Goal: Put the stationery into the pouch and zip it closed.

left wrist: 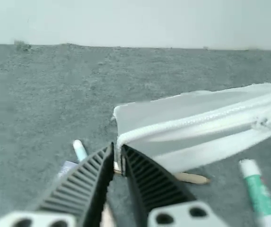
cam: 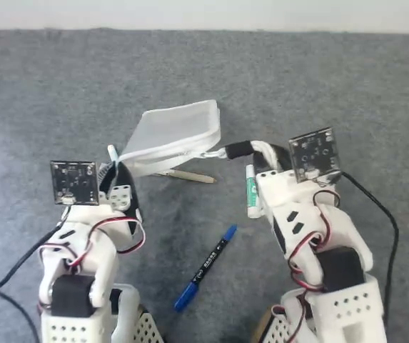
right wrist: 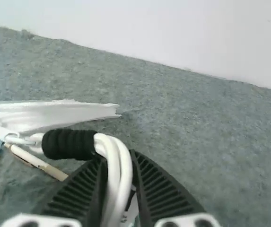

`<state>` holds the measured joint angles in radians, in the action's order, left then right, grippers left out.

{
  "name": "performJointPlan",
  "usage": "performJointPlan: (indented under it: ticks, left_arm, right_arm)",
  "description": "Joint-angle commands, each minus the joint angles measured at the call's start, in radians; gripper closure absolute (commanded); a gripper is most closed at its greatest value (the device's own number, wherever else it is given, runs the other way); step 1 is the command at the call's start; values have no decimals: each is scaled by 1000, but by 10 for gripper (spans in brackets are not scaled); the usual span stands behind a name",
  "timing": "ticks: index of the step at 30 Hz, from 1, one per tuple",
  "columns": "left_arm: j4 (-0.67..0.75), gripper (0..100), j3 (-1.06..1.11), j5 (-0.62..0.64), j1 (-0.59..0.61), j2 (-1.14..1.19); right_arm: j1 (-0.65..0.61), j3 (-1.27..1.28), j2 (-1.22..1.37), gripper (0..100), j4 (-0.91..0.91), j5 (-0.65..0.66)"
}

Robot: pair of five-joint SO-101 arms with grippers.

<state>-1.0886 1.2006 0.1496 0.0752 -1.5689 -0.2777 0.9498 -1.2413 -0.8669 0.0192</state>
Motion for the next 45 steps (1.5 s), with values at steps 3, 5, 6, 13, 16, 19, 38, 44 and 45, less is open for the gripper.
performJointPlan:
  ticks: [3,5,6,13,16,19,38,44,45]
  left_arm:
    - [6,988,-4,-11,48,-5]
    - [8,988,-4,-11,66,-5]
    - [8,988,-4,-11,68,-5]
    - [8,987,-2,-11,64,2]
    - [5,969,-2,-11,64,2]
    - [5,874,16,-5,64,3]
    - [60,802,-53,-8,5,345]
    - [60,813,-176,-6,12,608]
    - [60,821,-182,-6,12,620]
  right_arm:
    - [107,-37,-42,992,5,-49]
    - [108,-37,-45,992,4,-55]
    - [104,-37,-47,992,2,-55]
    - [47,-37,-47,992,-1,-26]
    - [-8,-37,-47,992,-2,-11]
    - [-28,-37,-48,992,-2,11]
    - [-136,-84,-50,992,-79,95]
    - [-136,-81,-50,992,-79,95]
    - [-136,-81,-50,992,-79,95]
